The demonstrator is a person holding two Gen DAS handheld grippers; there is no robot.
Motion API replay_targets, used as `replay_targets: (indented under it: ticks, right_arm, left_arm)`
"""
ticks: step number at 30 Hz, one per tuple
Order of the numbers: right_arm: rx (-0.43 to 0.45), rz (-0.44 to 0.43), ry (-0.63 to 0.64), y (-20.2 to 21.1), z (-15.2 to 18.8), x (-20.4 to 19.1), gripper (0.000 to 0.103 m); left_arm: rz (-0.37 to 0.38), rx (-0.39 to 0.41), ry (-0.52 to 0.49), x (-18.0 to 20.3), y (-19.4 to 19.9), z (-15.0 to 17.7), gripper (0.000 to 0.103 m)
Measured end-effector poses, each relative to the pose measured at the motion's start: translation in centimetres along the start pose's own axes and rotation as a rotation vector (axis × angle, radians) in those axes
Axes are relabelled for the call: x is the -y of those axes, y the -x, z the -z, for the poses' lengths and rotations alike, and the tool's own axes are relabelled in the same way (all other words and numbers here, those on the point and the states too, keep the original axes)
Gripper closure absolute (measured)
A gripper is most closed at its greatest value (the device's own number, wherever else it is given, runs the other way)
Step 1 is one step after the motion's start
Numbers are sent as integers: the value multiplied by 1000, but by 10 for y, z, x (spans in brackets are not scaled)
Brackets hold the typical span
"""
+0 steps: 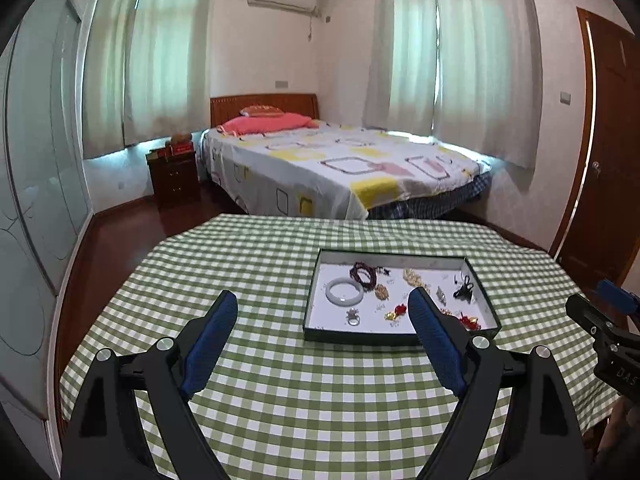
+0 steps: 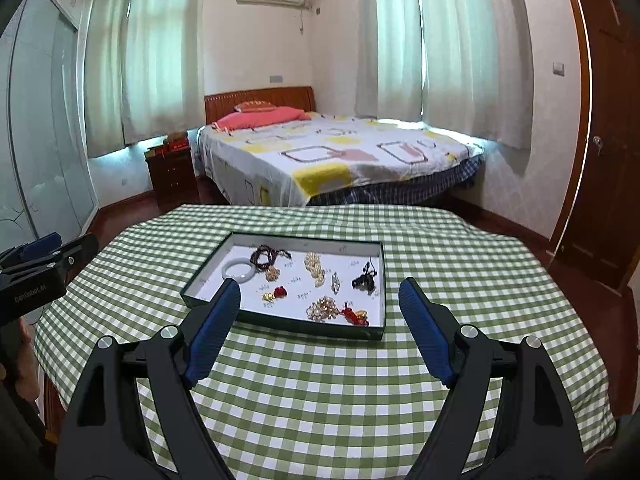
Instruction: Organize jewelry
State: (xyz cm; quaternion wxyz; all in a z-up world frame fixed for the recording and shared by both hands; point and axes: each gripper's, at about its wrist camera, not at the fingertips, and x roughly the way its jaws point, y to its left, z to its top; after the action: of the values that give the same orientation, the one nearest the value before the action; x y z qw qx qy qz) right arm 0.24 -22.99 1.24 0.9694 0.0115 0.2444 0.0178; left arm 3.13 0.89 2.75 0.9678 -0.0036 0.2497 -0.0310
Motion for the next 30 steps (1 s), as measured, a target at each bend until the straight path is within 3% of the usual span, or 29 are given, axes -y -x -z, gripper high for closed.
replay_targets:
  ticks: [12,30]
  right_arm:
    - [64,0,6,30,-5,-2,18]
    - [74,0,6,40,-4,-2,18]
  left_arm:
    - [15,59,-6,0,26,-3,19]
    - [20,72,-3,-1,32,-1,19]
